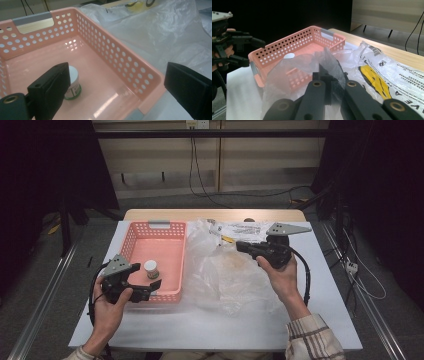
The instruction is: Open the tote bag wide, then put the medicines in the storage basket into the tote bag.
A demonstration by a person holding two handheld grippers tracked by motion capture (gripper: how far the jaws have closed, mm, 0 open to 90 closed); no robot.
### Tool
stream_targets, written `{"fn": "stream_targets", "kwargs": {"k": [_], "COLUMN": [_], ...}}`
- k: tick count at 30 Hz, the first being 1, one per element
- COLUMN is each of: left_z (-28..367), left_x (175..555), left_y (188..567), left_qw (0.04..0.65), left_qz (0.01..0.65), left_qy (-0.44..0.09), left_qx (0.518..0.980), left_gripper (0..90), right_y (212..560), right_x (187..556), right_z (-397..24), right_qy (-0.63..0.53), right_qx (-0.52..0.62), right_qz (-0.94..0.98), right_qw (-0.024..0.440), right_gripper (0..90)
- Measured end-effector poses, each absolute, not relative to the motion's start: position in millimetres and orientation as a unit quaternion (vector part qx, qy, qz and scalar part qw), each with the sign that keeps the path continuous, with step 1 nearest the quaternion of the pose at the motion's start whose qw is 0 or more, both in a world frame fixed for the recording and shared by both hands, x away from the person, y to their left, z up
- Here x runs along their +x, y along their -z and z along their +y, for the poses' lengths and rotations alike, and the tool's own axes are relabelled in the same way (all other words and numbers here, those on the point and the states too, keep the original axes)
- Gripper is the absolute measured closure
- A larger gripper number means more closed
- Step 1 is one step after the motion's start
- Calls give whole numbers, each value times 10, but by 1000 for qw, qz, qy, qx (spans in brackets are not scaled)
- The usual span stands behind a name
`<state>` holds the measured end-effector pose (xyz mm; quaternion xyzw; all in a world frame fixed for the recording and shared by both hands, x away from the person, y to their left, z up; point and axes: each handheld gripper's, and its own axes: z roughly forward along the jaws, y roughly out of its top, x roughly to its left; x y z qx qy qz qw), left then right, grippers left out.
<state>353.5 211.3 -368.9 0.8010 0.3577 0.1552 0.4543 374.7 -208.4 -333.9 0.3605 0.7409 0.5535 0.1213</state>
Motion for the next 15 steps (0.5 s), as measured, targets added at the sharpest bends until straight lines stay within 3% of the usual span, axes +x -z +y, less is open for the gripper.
{"fn": "stream_targets", "kwargs": {"k": [7,15], "left_z": [2084,2079], "left_x": [3767,4006], "left_y": [3692,3776], "left_qw": [442,383], "left_qz": [340,342], "left_qy": [-133,-119], "left_qx": [819,849], "left_gripper": [61,92], "right_y": [3341,3345], "right_x": [3735,3748], "right_z": [-2074,-2100], "right_qy": [-552,-553], "right_qx": [357,362], "right_qz": [744,741], "right_qw": [122,121], "right_gripper": [900,900]}}
